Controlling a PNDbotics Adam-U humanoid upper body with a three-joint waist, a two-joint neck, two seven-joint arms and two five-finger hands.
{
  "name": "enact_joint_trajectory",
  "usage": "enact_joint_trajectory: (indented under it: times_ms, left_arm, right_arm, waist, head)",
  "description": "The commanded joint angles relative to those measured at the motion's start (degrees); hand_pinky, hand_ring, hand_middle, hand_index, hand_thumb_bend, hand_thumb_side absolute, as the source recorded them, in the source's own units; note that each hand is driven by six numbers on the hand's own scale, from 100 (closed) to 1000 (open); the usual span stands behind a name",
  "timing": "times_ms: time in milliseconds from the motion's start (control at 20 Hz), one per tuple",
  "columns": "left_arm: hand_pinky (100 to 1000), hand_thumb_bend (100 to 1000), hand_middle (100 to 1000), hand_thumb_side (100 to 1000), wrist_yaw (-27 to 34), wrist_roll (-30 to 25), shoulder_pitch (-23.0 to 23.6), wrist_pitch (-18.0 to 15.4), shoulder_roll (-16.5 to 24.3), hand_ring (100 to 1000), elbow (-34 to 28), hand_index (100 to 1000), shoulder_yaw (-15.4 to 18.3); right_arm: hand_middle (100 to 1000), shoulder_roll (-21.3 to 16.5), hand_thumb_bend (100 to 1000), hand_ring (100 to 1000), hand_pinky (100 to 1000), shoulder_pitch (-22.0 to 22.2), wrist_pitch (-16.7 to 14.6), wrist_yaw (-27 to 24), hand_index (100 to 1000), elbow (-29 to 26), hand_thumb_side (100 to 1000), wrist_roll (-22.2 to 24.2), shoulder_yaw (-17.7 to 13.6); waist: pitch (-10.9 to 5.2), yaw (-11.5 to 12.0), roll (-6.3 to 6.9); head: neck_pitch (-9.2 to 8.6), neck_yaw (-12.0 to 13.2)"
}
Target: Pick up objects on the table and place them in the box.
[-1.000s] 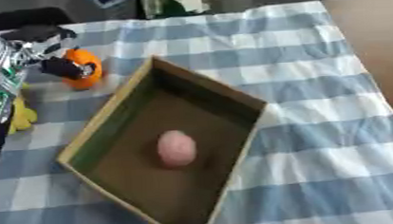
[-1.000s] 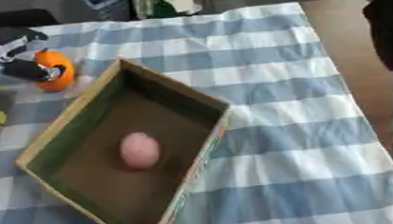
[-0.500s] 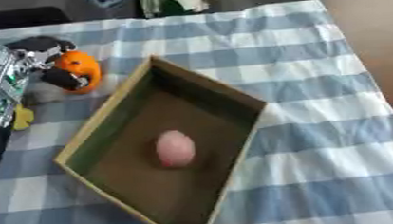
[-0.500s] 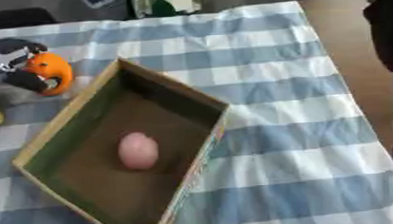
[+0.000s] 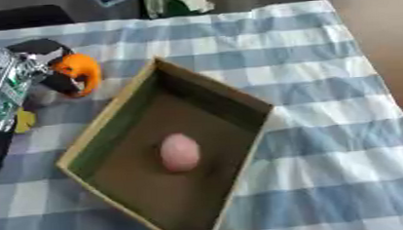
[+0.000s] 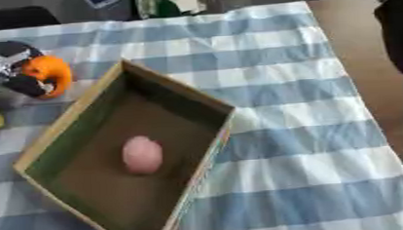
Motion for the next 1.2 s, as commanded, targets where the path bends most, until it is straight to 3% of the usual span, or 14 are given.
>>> enact_joint_trajectory:
  times_ms: [50,550,850,1200]
  left_arm:
    - [594,100,702,230,1.86,0.93,-0.56,0.37,1.07,792,-2.51,784,-0.08]
    - [469,100,560,270,5.31,2.51,-0.44,0.22,1.66,660,-11.17,713,-1.54]
    - [427,100,531,289,4.87,4.52,-0.23,-0.21,2.32,611,-15.79,688,-2.37]
    - [405,100,526,295,6.48,3.99,-0.14,-3.23,3.3,593,-24.05,683,-4.77]
  right_arm:
    - [509,-1.0,100,644,810,-0.29,0.13,0.18,771,-0.32,621,-0.12,-0.58]
    - [508,-0.72,100,642,812,0.08,0.63,0.31,771,-0.49,623,-0.23,-0.6]
    - [508,-0.58,100,641,813,0.27,0.87,0.26,772,-0.62,624,-0.42,-0.65]
    - [507,-0.33,100,640,812,0.46,1.26,0.17,772,-0.82,627,-0.78,-0.63]
  waist:
    - [-1.65,0.07,-0.16]
    - [-2.07,0.26,-0.1]
    - [-2.4,0.33,-0.07]
    - [-2.95,0.49,-0.05]
  head:
    - [-0.22,-0.09]
    - [0.01,-0.37]
    - [0.1,-0.45]
    - [0.15,-0.52]
